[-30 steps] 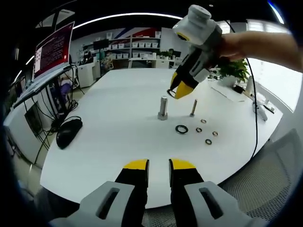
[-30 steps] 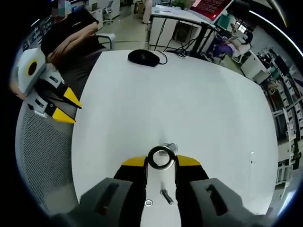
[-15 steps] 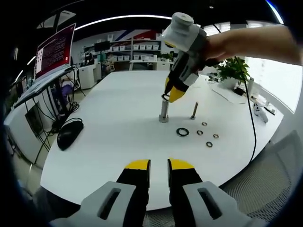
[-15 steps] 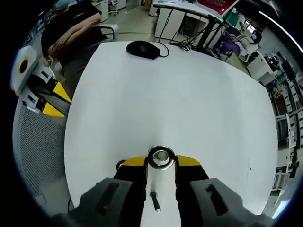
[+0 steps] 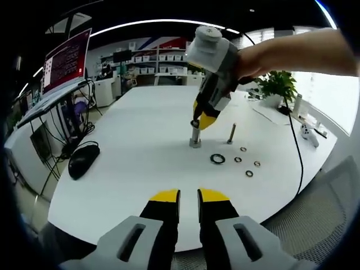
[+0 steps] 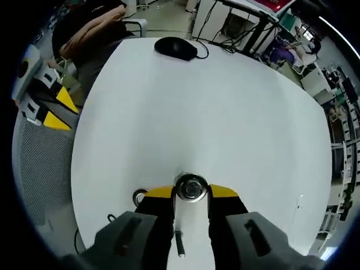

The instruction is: Place the washer onto the threaded stud by aligning its center hole with the stud, sliding it down to the base, and recovering from edge contact or off-axis alignment until the washer reaches the visible bottom stop.

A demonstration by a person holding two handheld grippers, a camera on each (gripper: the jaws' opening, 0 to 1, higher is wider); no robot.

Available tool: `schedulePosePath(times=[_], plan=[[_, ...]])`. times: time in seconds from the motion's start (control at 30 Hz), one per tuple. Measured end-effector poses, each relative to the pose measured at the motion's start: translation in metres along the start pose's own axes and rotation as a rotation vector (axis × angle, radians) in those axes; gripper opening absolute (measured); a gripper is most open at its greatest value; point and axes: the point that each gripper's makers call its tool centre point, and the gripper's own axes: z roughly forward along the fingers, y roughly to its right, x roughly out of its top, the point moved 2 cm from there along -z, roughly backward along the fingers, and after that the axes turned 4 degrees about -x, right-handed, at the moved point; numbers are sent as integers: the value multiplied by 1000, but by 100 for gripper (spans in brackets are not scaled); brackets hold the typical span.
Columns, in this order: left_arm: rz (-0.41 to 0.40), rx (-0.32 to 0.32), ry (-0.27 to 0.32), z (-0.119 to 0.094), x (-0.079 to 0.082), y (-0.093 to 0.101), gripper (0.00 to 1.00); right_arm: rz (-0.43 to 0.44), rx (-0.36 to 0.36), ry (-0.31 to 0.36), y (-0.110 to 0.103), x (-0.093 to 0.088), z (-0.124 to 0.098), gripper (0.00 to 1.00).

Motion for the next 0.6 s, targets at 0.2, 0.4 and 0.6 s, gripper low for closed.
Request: schedulePosePath(times=[0.2,0.4,0.6], plan=[[-2,0,4,0,1,0,8,-17,11,-15,-4,0,2,23],[0,-2,1,0,0,0,8,-19,29,-27,-15,-6,5,23],[-17,-6,16,0,2,0,8,-25,63,-49,-31,-16,14,22]])
